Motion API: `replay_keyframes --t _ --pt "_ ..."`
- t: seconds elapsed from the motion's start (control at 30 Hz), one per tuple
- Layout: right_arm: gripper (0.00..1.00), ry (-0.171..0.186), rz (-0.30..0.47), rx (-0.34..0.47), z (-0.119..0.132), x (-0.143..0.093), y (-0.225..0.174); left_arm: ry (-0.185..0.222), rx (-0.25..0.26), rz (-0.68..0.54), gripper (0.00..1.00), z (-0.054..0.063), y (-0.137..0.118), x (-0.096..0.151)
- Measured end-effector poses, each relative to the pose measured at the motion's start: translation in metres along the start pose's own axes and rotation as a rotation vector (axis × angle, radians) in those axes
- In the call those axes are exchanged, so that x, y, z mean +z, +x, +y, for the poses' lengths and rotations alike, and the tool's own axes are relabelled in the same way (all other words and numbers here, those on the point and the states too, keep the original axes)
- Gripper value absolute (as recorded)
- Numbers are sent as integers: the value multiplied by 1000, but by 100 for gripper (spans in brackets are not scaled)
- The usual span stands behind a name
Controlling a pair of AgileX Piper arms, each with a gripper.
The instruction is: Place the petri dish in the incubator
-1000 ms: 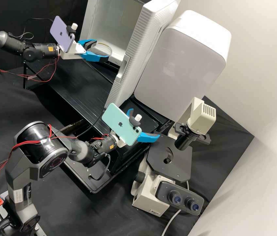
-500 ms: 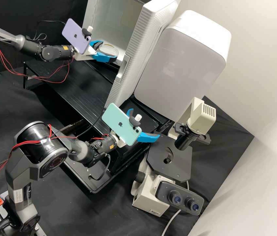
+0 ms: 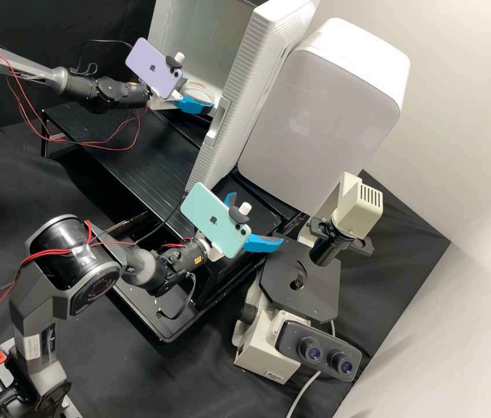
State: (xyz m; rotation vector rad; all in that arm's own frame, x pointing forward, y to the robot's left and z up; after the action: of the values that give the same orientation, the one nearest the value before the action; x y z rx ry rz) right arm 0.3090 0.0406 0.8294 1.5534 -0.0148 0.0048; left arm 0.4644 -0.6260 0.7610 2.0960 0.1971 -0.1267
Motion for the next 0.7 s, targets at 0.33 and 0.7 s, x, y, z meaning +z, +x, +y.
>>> replay_keyframes --t 0.33,0.7 --pt "100 0 0 0 0 0 0 -21 -22 21 0 11 13 7" --pt "100 0 0 0 0 0 0 -27 5 38 0 12 34 13"
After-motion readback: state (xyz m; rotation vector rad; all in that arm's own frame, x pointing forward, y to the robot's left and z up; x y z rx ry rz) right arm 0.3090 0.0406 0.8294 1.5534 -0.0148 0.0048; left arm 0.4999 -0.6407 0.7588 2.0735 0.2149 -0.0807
